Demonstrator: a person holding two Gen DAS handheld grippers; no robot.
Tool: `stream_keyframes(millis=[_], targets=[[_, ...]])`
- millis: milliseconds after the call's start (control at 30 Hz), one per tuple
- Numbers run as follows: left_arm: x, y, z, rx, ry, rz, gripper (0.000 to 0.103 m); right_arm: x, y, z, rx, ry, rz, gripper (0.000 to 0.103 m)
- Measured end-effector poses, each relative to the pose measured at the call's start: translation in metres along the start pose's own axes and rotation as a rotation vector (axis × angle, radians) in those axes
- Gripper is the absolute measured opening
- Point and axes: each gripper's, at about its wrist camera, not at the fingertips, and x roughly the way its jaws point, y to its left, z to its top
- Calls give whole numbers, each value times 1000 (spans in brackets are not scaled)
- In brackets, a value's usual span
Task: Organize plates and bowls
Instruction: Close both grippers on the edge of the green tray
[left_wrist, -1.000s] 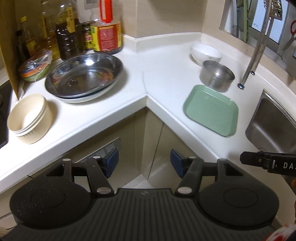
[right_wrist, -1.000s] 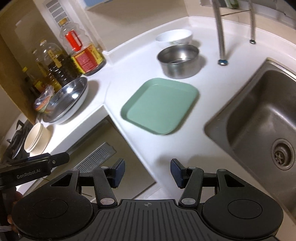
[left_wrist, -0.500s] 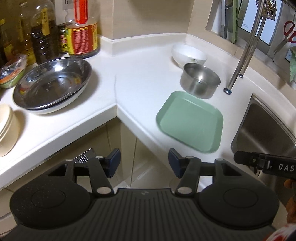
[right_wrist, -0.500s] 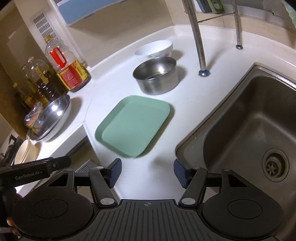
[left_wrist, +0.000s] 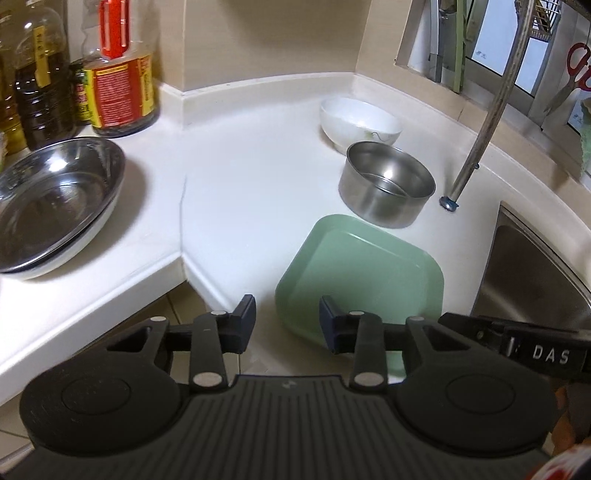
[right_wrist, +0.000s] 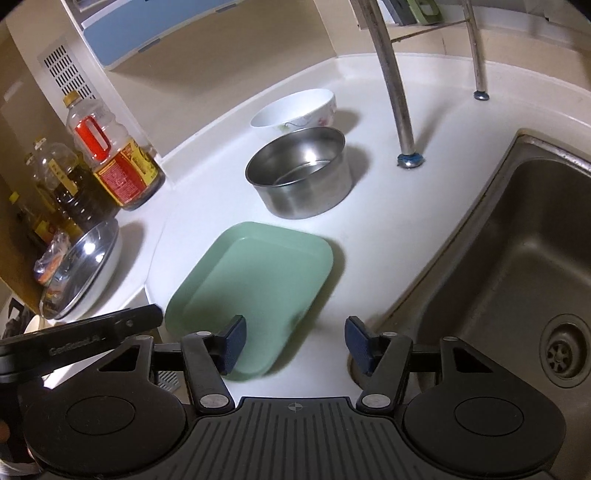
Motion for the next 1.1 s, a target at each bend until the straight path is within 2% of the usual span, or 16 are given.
stream_keyframes(millis=[233, 667, 833, 933, 1100], targets=[[20, -2, 6, 22, 15, 3, 29, 12, -1, 2, 16, 12, -3, 46], [41, 1, 11, 27, 44, -2, 15, 27, 3, 3, 6, 26, -25, 24], [44, 4, 8, 25, 50, -9, 9, 28, 5, 2, -8, 16, -39, 19], [43, 5, 8, 30, 48, -11, 8, 28, 5, 1, -25, 11, -53, 10], [40, 6, 5, 25, 50, -24, 7, 28, 6, 1, -57, 1, -68, 9]])
